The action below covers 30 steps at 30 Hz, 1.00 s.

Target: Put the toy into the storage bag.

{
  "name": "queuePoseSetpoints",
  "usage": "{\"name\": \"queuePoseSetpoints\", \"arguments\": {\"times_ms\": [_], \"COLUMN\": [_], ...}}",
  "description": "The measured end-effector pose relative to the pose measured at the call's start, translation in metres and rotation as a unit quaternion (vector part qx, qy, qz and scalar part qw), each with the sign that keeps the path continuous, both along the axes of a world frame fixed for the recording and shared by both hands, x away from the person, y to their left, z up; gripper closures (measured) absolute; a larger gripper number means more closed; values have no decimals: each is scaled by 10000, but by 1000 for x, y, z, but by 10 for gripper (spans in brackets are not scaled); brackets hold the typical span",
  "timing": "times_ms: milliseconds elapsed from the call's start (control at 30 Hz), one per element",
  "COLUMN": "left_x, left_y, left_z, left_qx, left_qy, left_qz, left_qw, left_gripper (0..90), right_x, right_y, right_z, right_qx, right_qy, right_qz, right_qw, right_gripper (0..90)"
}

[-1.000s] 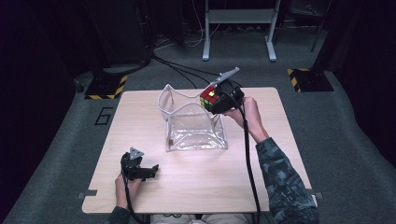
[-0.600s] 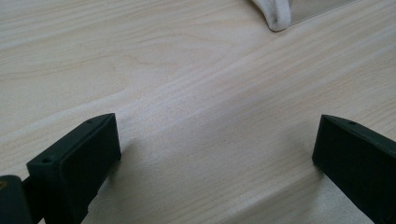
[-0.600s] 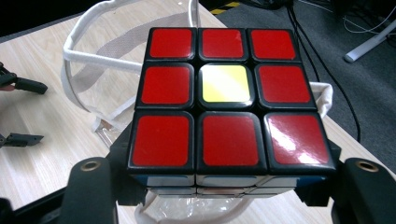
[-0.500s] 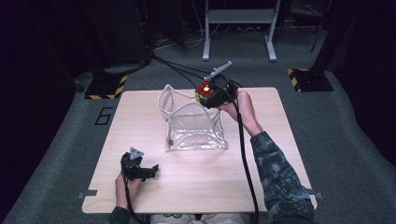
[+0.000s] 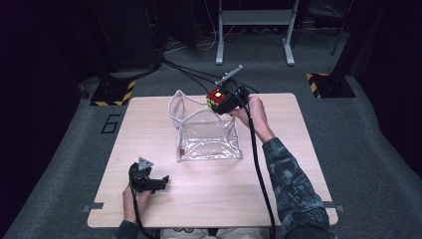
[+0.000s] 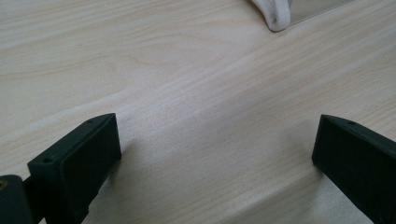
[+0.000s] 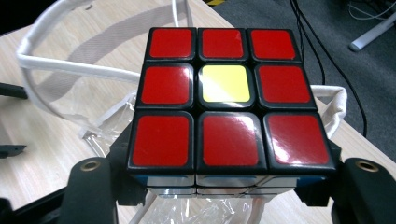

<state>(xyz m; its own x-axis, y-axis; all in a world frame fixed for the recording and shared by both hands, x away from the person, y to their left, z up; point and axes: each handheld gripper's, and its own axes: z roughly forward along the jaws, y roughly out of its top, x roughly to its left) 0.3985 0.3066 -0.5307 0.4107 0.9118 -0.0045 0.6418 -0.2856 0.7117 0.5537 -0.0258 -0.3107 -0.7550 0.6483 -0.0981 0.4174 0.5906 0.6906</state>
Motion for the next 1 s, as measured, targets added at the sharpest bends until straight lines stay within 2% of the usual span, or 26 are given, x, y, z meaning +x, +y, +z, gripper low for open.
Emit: {"name": "queuePoseSetpoints", "arguments": {"times_ms": [100, 133, 233, 367, 533, 567, 600, 667, 867, 1000], "left_x": [0, 0, 0, 0, 0, 0, 0, 0, 0, 0], "left_y": [0, 0, 0, 0, 0, 0, 0, 0, 0, 0], "left_z": [0, 0, 0, 0, 0, 0, 0, 0, 0, 0], "left_qx": [0, -1, 1, 7, 1, 3, -2, 1, 1, -1], "left_qy": [-1, -1, -5, -15, -7, -7, -6, -8, -6, -5], "left_qz": [0, 1, -3, -10, -21, -22, -18, -22, -20, -21], "left_qw": [10000, 10000, 10000, 10000, 10000, 10000, 10000, 10000, 10000, 10000], "left_gripper": [9, 9, 9, 11, 12, 12, 12, 12, 12, 12], "right_x": [3, 6, 10, 15, 20, 21, 23, 24, 28, 28], "right_y": [0, -1, -2, -1, 1, 2, 0, -1, -4, -2], "right_z": [-3, -4, -7, -13, -20, -21, -22, -24, -32, -36], "right_qx": [22, -38, -37, -156, -158, -119, -181, -104, -161, -386], "right_qy": [75, 6, 32, 90, 213, 248, 213, 285, 445, 366], "right_qz": [-111, -39, -114, -180, -254, -337, -253, -406, -480, -377], "right_qw": [9999, 10000, 9999, 9997, 9993, 9991, 9993, 9987, 9977, 9979], "right_gripper": [333, 333, 333, 332, 332, 332, 332, 332, 332, 332]}}
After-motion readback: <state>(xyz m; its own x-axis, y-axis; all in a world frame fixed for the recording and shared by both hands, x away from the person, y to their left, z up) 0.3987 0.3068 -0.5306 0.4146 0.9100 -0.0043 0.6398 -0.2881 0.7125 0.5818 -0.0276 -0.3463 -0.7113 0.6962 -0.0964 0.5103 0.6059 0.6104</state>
